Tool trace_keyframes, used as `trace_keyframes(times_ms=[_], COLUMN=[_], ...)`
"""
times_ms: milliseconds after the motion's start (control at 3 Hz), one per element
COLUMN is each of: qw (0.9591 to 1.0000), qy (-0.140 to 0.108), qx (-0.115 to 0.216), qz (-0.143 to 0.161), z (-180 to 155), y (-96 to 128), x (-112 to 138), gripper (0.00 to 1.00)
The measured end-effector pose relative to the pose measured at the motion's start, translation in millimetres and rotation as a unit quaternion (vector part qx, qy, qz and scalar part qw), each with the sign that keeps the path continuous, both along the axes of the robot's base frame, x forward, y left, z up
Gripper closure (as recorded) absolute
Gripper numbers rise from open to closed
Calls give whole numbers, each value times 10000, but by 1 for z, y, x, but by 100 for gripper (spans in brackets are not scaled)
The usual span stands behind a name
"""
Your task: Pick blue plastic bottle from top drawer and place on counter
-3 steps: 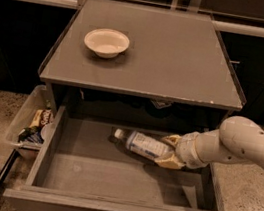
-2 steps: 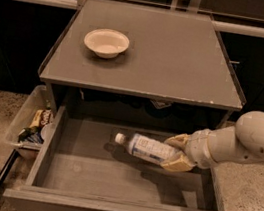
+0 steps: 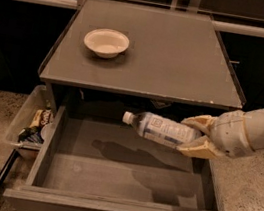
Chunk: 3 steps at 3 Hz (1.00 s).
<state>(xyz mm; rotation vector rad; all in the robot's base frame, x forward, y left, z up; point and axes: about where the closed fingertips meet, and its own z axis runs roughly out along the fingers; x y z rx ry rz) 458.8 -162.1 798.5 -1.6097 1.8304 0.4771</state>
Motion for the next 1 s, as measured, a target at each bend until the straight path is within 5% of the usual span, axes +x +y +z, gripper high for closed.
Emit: trace_keyframes(times_ms=[667,1000], qw=[9974,9974], qy=[-691,-691], qx=[-4,-4], qz=[-187,-187], z=[99,99], y=[-15,-15], x=[29,29], gripper=[100,100])
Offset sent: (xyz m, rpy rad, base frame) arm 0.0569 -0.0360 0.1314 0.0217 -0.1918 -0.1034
